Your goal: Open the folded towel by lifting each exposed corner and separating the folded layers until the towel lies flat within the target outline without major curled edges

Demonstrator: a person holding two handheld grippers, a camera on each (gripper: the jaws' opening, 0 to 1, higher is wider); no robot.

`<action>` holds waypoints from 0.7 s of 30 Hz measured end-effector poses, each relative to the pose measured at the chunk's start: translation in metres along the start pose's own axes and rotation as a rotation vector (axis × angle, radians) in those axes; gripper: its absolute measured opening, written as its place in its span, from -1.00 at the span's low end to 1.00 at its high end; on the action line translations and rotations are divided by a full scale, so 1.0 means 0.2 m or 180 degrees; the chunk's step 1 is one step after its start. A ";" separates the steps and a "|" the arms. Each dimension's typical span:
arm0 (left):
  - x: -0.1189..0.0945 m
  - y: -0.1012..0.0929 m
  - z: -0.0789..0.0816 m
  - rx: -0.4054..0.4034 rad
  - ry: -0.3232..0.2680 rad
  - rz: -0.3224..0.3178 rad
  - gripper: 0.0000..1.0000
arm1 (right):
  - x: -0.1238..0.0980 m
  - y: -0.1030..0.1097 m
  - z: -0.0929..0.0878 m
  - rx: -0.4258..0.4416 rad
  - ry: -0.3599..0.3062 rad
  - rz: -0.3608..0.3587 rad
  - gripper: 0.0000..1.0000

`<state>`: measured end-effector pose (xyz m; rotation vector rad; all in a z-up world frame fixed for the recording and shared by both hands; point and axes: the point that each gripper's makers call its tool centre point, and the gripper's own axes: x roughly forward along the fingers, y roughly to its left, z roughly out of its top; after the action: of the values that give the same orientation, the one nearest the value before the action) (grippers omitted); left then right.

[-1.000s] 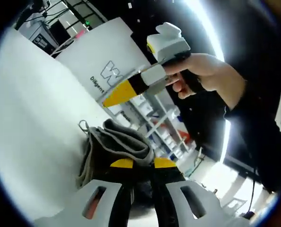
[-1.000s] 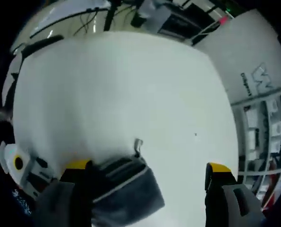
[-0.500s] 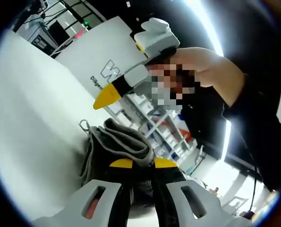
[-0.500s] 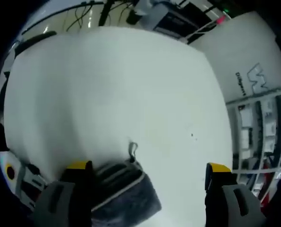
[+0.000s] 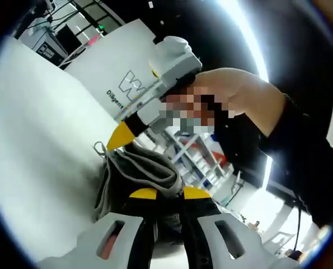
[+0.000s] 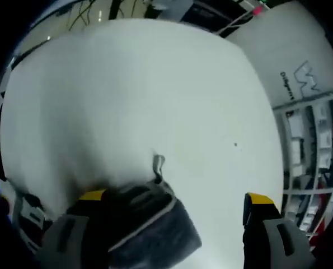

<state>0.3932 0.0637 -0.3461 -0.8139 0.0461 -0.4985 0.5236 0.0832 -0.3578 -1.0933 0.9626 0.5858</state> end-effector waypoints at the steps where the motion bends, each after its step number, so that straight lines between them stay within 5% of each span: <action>1: 0.00 0.00 0.00 0.0001 0.0000 0.0001 -0.77 | 0.00 0.01 0.00 -0.0018 0.0004 0.0001 0.99; 11: 0.01 0.00 0.00 0.0009 0.0002 0.0000 -0.77 | 0.06 0.10 0.04 -0.0182 0.0039 -0.0044 0.99; 21: 0.01 0.00 0.00 0.0005 0.0004 -0.0002 -0.77 | 0.07 0.00 0.02 -0.0228 0.0104 -0.0230 0.99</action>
<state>0.3947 0.0625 -0.3465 -0.8121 0.0466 -0.4995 0.5314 0.0870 -0.3696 -1.1997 0.9321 0.5482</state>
